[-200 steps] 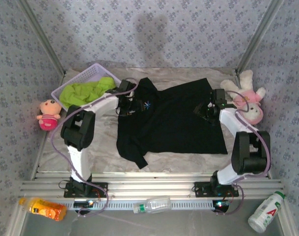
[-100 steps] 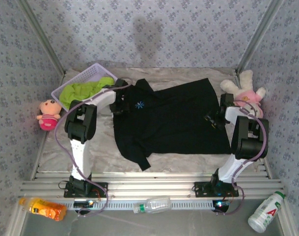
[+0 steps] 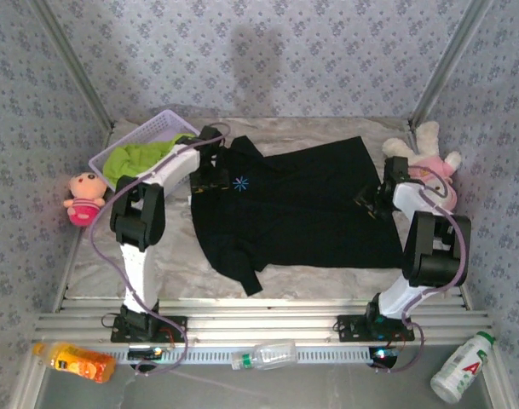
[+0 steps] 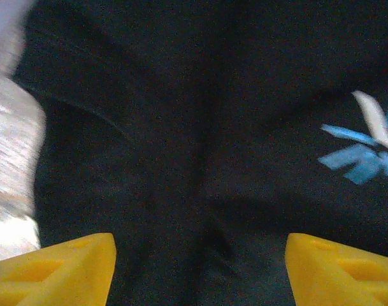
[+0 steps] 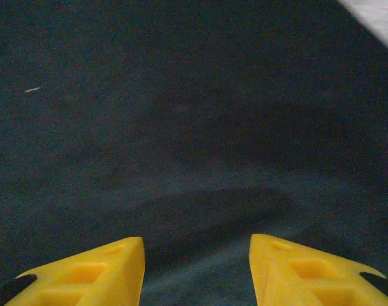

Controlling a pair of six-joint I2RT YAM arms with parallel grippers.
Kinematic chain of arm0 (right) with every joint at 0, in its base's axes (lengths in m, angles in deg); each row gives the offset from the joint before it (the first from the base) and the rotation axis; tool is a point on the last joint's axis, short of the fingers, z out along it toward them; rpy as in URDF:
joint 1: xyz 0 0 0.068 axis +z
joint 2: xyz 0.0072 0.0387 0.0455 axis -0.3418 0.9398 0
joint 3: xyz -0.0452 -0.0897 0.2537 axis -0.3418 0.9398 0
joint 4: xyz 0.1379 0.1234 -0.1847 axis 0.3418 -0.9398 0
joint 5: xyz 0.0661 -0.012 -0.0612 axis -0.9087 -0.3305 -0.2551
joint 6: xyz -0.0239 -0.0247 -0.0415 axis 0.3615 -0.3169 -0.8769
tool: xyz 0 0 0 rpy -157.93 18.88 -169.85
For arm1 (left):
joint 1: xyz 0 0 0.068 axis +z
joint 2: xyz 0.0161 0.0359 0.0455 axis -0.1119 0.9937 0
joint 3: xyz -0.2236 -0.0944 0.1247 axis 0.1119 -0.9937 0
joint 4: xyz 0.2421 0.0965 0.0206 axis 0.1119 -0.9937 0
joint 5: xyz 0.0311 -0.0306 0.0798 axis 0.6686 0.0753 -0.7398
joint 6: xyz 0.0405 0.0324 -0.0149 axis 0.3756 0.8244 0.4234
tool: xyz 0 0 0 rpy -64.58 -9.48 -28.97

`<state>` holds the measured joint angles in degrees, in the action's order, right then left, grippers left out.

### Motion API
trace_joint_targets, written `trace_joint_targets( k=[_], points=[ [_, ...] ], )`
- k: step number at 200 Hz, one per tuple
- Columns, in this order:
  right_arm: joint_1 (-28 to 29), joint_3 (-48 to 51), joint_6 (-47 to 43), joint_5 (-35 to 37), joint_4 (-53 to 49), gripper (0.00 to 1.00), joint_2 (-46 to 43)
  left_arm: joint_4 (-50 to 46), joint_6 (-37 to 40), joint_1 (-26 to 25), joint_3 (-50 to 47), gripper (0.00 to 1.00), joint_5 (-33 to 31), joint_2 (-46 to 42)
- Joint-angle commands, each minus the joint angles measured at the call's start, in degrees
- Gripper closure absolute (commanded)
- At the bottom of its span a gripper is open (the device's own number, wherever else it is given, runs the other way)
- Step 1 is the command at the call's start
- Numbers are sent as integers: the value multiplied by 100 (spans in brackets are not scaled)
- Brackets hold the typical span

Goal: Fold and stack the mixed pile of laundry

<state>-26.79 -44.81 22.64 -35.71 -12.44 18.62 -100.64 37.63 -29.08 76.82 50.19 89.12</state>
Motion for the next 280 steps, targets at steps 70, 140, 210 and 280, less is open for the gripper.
trace_joint_targets(
  k=[70, 140, 210, 280],
  points=[
    [1260, -993, 174, 18, 448, 52, 1373, 913, -928, -621, -965, 27, 764, 75],
    [374, -1748, 555, 439, 673, 52, 2414, 324, -181, -543, 1249, 26, 843, 1922],
    [58, -2771, 35, -505, 787, 47, 2239, -1333, 471, -354, 5501, 4, 1162, 3250],
    [75, -1501, -467, -834, -190, 39, 508, -721, 539, -294, 1818, 1, 814, 451]
  ],
)
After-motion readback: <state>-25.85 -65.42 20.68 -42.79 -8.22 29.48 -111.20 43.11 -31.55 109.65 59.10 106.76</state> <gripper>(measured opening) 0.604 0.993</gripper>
